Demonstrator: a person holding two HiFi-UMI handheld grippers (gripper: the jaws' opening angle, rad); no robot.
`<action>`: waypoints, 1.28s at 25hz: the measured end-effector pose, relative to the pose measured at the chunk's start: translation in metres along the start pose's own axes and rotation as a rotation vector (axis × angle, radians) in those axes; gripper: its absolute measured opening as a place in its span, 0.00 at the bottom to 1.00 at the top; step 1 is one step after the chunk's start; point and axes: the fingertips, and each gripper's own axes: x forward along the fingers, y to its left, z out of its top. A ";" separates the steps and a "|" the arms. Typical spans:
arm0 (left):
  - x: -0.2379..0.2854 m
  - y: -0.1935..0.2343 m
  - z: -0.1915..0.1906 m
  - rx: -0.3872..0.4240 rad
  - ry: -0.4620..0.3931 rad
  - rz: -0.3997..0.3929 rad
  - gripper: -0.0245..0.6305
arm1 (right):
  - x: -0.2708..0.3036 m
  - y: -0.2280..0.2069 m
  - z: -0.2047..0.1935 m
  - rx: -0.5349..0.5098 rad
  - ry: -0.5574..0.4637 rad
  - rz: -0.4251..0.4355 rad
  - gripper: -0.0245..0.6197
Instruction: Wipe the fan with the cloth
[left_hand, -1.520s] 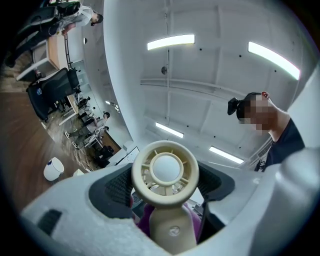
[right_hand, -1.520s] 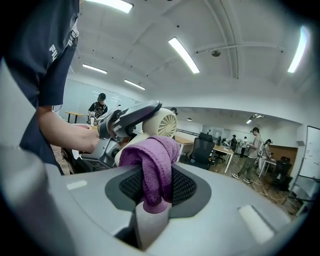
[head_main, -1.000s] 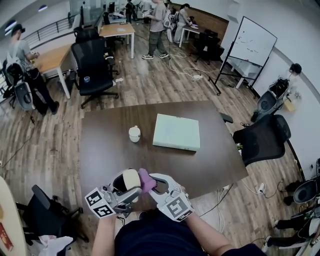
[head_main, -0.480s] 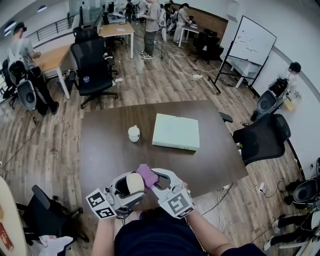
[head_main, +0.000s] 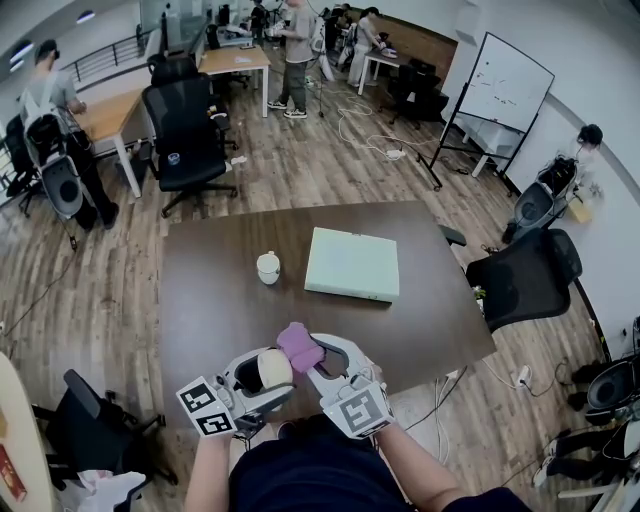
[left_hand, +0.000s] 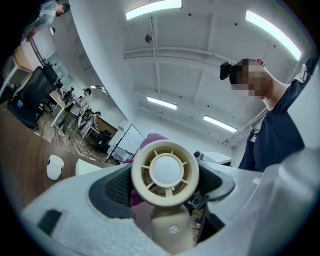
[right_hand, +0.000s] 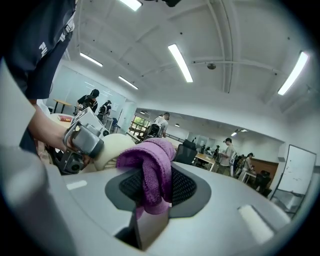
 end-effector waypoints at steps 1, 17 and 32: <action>0.000 0.001 -0.001 -0.009 0.004 0.003 0.62 | -0.001 0.000 0.001 -0.018 -0.004 -0.011 0.22; -0.011 0.018 0.012 -0.129 -0.107 0.048 0.62 | -0.013 0.021 0.011 -0.062 -0.089 0.000 0.21; -0.027 0.054 0.039 -0.233 -0.281 0.174 0.62 | -0.003 0.043 0.001 -0.035 -0.087 0.020 0.21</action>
